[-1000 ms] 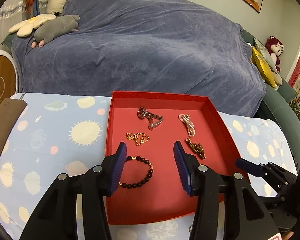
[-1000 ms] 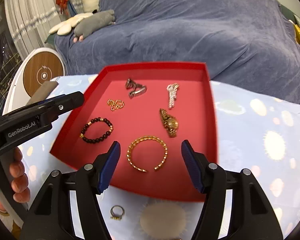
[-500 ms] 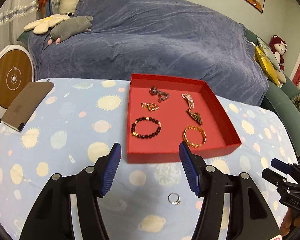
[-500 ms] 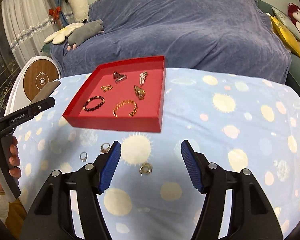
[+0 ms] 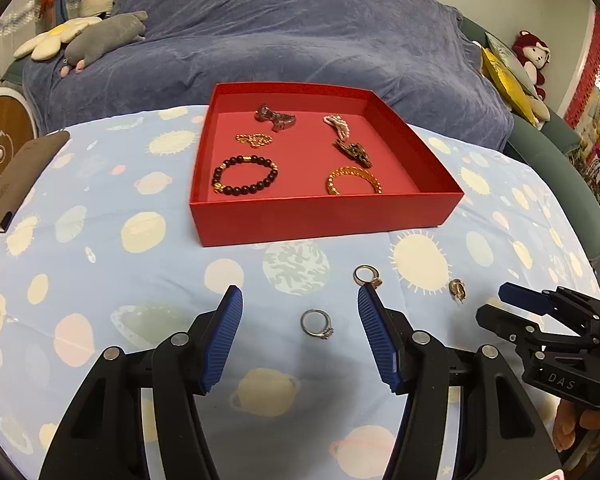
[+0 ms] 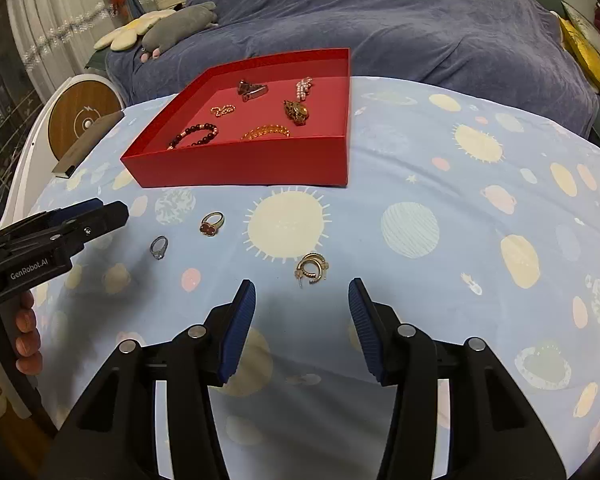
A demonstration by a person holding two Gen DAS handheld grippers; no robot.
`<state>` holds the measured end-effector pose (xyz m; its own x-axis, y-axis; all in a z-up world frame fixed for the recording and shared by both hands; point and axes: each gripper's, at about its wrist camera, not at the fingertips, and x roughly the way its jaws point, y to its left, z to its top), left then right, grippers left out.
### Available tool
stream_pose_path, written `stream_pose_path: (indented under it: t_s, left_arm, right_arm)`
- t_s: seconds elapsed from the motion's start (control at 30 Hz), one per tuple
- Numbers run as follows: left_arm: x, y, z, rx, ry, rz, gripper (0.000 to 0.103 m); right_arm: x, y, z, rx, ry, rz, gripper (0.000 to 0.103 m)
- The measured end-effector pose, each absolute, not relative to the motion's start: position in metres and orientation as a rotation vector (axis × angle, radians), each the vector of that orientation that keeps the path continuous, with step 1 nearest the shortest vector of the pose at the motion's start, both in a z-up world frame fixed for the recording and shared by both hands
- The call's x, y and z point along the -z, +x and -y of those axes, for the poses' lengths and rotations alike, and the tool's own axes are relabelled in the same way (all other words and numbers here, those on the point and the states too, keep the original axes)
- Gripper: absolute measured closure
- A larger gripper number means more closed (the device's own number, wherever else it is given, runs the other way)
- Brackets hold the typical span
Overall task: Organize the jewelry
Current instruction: 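Withdraw both open grippers from the box toward the remaining rings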
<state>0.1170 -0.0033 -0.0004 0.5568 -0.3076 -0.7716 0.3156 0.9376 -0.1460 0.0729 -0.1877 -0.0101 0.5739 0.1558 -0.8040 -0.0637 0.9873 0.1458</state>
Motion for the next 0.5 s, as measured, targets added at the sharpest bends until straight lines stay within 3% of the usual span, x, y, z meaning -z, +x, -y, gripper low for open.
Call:
stream_pose_path:
  t_s: [0.5]
  left_arm:
    - [0.025, 0.129, 0.054, 0.416, 0.057, -0.949, 0.045]
  right_arm:
    - [0.017, 0.075, 0.198, -0.126, 0.113, -0.975, 0.056]
